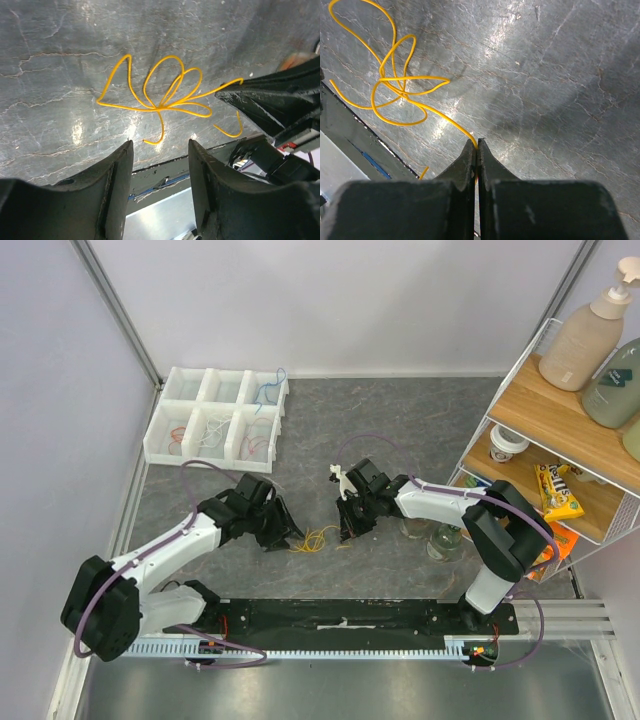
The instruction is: Untangle the cables
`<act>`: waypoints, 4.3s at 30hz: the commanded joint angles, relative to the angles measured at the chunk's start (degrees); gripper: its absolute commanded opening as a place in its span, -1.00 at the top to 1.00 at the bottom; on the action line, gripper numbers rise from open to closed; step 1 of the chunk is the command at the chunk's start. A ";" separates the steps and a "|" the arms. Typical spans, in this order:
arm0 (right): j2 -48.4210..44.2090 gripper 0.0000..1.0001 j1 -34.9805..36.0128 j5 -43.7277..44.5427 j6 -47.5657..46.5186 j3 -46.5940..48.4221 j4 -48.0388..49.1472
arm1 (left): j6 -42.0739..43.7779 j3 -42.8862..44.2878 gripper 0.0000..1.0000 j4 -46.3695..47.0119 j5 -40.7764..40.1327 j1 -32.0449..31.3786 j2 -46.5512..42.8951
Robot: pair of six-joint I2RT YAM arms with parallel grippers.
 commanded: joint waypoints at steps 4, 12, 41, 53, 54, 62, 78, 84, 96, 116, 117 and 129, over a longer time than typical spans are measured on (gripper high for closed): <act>-1.23 1.00 0.09 -0.72 -0.46 0.98 1.30 | -6.42 3.34 0.03 -1.23 -1.44 0.12 5.84; -1.50 1.00 0.09 -1.43 0.06 0.45 2.35 | -17.40 -1.31 0.25 7.54 0.92 0.03 5.14; -2.11 1.00 0.17 -0.90 -0.11 0.27 2.53 | -20.31 -4.04 0.78 11.41 1.54 0.03 5.33; -7.47 1.00 0.08 16.64 -1.78 2.73 -5.02 | 1.99 16.14 0.97 -4.39 -26.90 0.21 -18.21; -7.74 1.00 0.08 18.77 -2.13 3.17 -5.99 | 4.54 19.05 0.97 -6.41 -30.33 0.29 -19.88; -8.88 1.00 -1.76 27.58 -3.89 4.49 -10.74 | 30.90 42.43 0.96 -10.92 -52.23 0.29 -25.09; -10.46 1.00 -3.43 29.95 -4.68 2.56 -12.68 | 77.23 80.38 0.96 13.34 -58.59 0.12 -20.70; -10.02 1.00 -3.96 30.74 -4.95 2.82 -12.77 | 84.80 92.55 0.96 12.29 -57.35 -0.14 -16.74; -12.04 1.00 -3.96 22.58 -9.42 4.57 -11.54 | 58.39 77.56 0.96 -7.99 -50.52 -2.78 -15.95; 1.48 1.00 -0.27 1.21 -1.17 14.68 -6.61 | 13.53 11.18 0.97 8.94 0.21 -2.69 -2.07; 2.19 1.00 -0.27 1.56 -0.99 15.03 -7.22 | 13.27 9.78 0.97 10.08 1.00 -2.87 -1.19; 13.08 0.88 -0.44 8.24 -3.62 25.57 -15.39 | 20.20 11.25 0.51 2.98 -6.63 -2.52 6.55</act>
